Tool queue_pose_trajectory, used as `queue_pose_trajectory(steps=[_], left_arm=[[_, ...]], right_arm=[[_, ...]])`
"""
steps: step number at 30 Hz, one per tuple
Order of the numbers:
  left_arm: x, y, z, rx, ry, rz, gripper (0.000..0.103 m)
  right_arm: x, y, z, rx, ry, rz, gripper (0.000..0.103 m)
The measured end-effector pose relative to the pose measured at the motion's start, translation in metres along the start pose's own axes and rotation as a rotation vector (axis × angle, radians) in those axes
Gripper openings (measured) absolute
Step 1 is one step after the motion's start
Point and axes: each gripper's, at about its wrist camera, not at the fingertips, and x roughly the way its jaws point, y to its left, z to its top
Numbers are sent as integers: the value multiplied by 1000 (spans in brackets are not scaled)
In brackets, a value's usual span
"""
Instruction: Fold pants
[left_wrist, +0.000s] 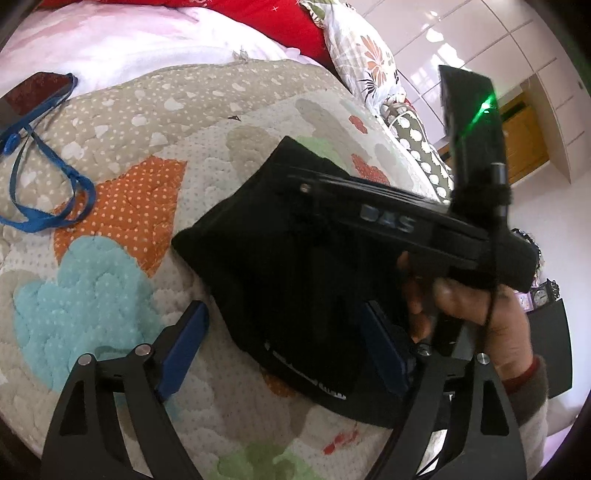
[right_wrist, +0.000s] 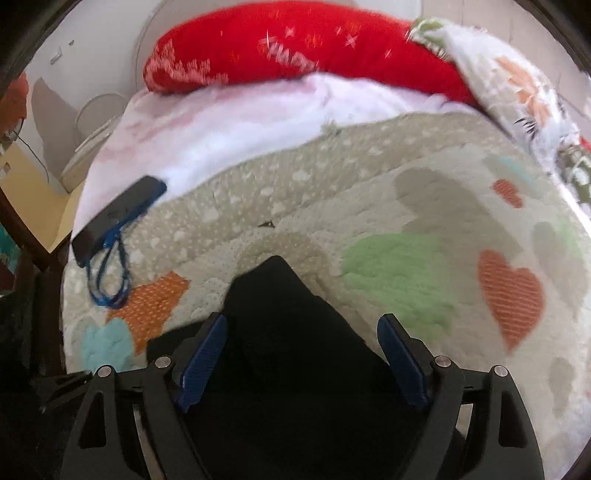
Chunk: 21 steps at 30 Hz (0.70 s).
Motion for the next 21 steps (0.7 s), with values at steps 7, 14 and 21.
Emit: queue_pose_trajectory(steps=[7,14,21], left_arm=[[-27,-26,1,118,-91,-13,35],[-77,-120,-32,444,-242,-168,31],[1,-202,-105,731,-6,-258,32]], right_arm=[[-39,-6,-12,63,-135,43,30],[-171,-51,-60,188,-425,119,28],[-216,-130,-188,475,-431,-68,32]])
